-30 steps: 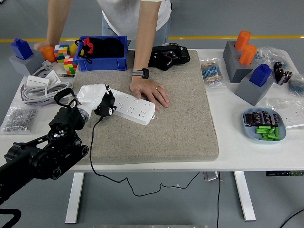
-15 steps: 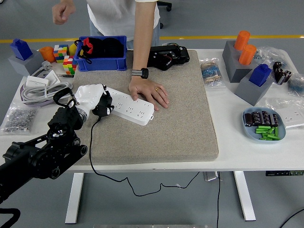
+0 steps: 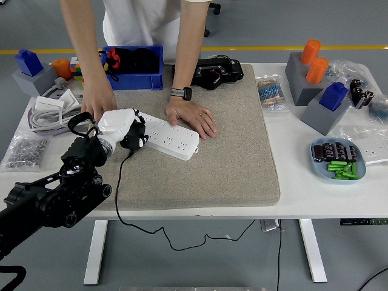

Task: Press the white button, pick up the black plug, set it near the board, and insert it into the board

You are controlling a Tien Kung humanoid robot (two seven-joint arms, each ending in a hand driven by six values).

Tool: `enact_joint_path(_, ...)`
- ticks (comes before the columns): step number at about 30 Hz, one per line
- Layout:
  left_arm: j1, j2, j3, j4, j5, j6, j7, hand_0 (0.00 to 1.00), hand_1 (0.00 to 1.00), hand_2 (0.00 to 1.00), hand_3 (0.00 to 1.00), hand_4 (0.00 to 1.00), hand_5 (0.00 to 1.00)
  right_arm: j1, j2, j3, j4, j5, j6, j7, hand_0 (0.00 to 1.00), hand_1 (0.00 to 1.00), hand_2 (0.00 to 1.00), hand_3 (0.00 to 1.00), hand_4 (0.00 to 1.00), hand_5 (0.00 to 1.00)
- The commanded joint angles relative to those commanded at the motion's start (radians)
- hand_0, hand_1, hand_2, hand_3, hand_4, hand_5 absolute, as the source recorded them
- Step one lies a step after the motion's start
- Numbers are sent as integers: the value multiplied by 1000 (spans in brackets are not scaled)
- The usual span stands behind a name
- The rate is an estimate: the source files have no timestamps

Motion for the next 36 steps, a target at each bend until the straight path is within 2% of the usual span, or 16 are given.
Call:
enact_joint_path(5, -1, 0, -4, -1, 0, 7, -7, 906, 961, 969, 997, 989, 459, 1, 0, 1, 0, -1, 0, 0, 704, 622, 633, 612, 639, 347)
enact_joint_path(6, -1, 0, -5, -2, -1, 8, -8, 946, 998, 998, 998, 998, 572, 2, 0, 1, 1, 0, 0, 0, 704, 622, 633, 612, 639, 347)
enact_joint_path(10, -2, 1, -8, -3, 1, 12, -10, 946, 998, 998, 998, 998, 572, 2, 0, 3, 1, -1, 0, 1, 704, 622, 633, 612, 639, 347)
enact_joint_path(11, -2, 1, -8, -4, 3, 11, -10, 959, 998, 998, 998, 998, 613, 2, 0, 3, 1, 0, 0, 0, 703, 622, 632, 612, 638, 348)
enact_joint_path(26, -2, 11, -11, -13, 6, 4, -14, 961, 998, 998, 998, 998, 612, -1, 0, 2, 0, -1, 0, 0, 702, 622, 631, 611, 638, 347)
enact_joint_path(30, -4, 21, -20, -16, 15, 13, -32, 965, 998, 998, 998, 998, 601, 1, 0, 3, 1, -1, 0, 0, 702, 622, 631, 611, 638, 347)
enact_joint_path(36, -2, 41, -45, -52, 28, 27, -44, 974, 998, 998, 998, 998, 592, 1, 0, 6, 1, -1, 0, 0, 703, 621, 633, 611, 638, 346)
